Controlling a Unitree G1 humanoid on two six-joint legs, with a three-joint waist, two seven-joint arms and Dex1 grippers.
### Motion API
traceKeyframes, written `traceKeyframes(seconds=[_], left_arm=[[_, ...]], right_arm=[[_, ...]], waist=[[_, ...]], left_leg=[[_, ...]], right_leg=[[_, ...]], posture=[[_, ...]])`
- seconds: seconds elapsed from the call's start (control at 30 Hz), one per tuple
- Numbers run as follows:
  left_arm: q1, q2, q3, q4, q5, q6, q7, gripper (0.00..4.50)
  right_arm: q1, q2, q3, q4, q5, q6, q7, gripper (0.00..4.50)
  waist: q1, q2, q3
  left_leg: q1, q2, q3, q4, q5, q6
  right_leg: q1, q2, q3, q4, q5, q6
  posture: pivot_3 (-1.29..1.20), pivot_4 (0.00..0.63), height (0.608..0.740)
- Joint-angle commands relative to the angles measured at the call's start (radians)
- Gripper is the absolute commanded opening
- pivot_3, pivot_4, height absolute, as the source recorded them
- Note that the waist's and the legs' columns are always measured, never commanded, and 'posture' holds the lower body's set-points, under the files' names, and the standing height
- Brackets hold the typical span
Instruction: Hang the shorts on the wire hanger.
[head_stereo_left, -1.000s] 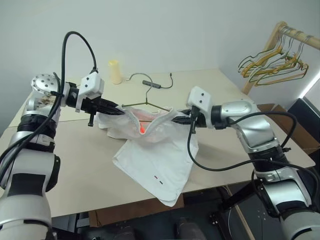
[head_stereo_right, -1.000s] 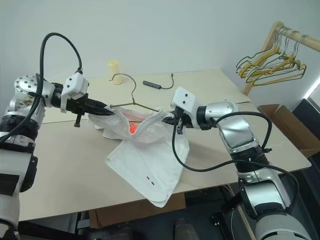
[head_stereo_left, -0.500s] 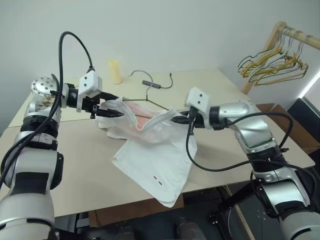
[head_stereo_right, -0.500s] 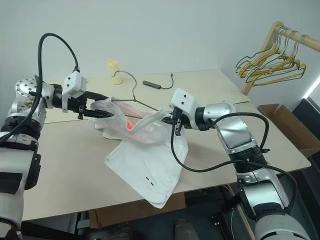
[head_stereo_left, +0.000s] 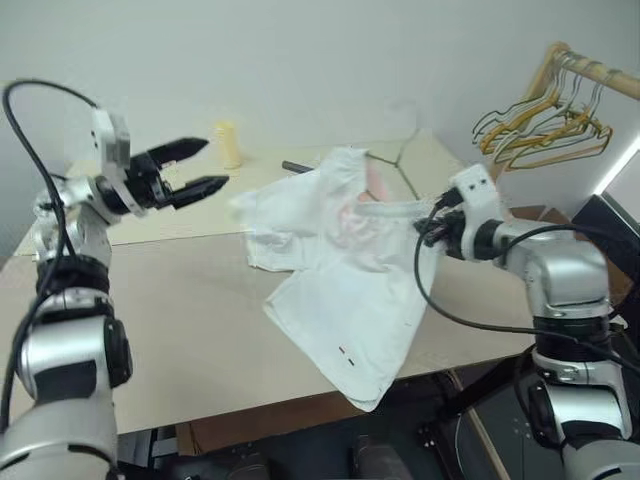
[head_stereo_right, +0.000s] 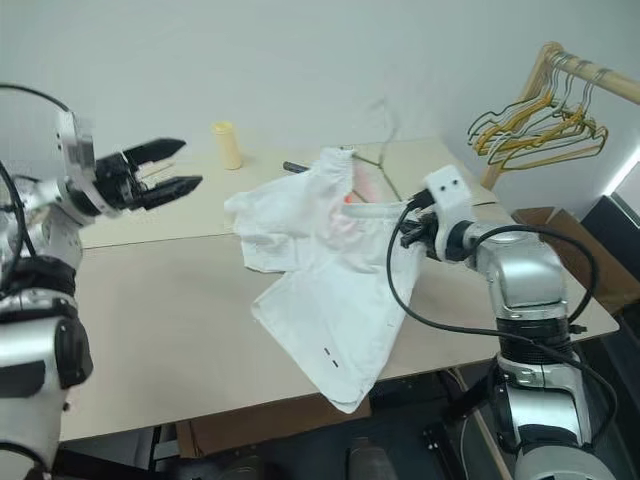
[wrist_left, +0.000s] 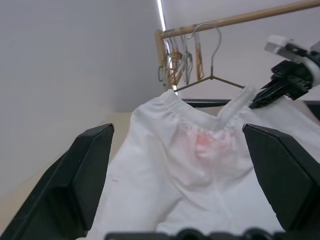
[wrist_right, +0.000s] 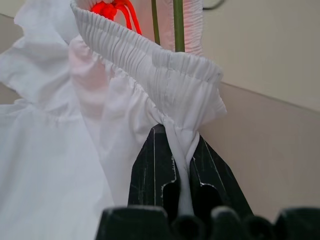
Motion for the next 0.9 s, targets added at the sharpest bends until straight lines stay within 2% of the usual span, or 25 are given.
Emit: traceKeyframes(seconds=[0.03, 0.17, 0.27, 0.4, 0.6, 0.73, 0.9], left_arm=[[0.057, -0.021, 0.044, -0.227, -0.094, 0.103, 0.026, 4.48], [0.128, -0.048, 0.059, -0.352, -0.127, 0.152, 0.081, 4.48], [0.157, -0.076, 0.066, -0.388, -0.139, 0.173, 0.118, 4.48], [0.175, -0.085, 0.057, -0.420, -0.135, 0.184, 0.142, 4.48], [0.179, -0.072, 0.067, -0.439, -0.143, 0.202, 0.150, 4.48], [0.185, -0.065, 0.081, -0.463, -0.161, 0.221, 0.153, 4.48], [0.199, -0.061, 0.087, -0.493, -0.173, 0.228, 0.154, 4.48]], right_arm=[[-0.068, 0.040, -0.093, 0.002, -0.079, 0.246, -0.195, 0.00], [-0.086, 0.111, -0.174, 0.015, -0.177, 0.347, -0.375, 0.00], [-0.090, 0.134, -0.197, 0.041, -0.265, 0.332, -0.513, 0.00], [-0.152, 0.151, -0.317, 0.121, -0.336, 0.270, -0.668, 0.00], [-0.202, 0.141, -0.364, 0.175, -0.416, 0.175, -0.836, 0.00], [-0.253, 0.158, -0.434, 0.184, -0.418, 0.092, -0.925, 0.00], [-0.327, 0.145, -0.510, 0.213, -0.393, 0.011, -0.994, 0.00]], waist=[[-0.008, 0.000, 0.000], [-0.027, 0.000, 0.000], [-0.035, 0.001, 0.000], [-0.045, 0.001, 0.000], [-0.061, 0.001, 0.000], [-0.068, 0.001, 0.000], [-0.075, 0.003, 0.000]], left_leg=[[0.000, 0.000, 0.000, 0.000, 0.000, 0.000], [0.002, 0.000, -0.001, 0.000, 0.000, 0.000], [0.003, -0.001, -0.002, 0.000, 0.000, 0.000], [0.004, -0.002, -0.003, 0.000, 0.000, 0.000], [0.007, -0.002, -0.007, -0.002, 0.000, 0.000], [0.015, -0.002, -0.007, -0.004, 0.000, 0.000], [0.017, -0.002, -0.008, -0.005, 0.000, 0.000]], right_leg=[[0.000, 0.000, 0.000, 0.000, 0.000, 0.000], [0.000, 0.000, 0.001, 0.001, 0.000, 0.000], [0.001, -0.001, 0.002, 0.001, 0.000, 0.000], [0.002, -0.001, 0.003, 0.001, 0.000, 0.001], [0.006, -0.001, 0.003, -0.001, 0.000, 0.001], [0.013, -0.001, 0.003, -0.002, 0.000, 0.001], [0.015, 0.000, 0.004, -0.002, 0.000, 0.001]], posture=[[-0.16, 0.000, 0.740], [-0.17, 0.000, 0.740], [-0.18, 0.000, 0.740], [-0.18, 0.000, 0.740], [-0.17, 0.000, 0.740], [-0.17, 0.000, 0.740], [-0.17, 0.000, 0.740]])
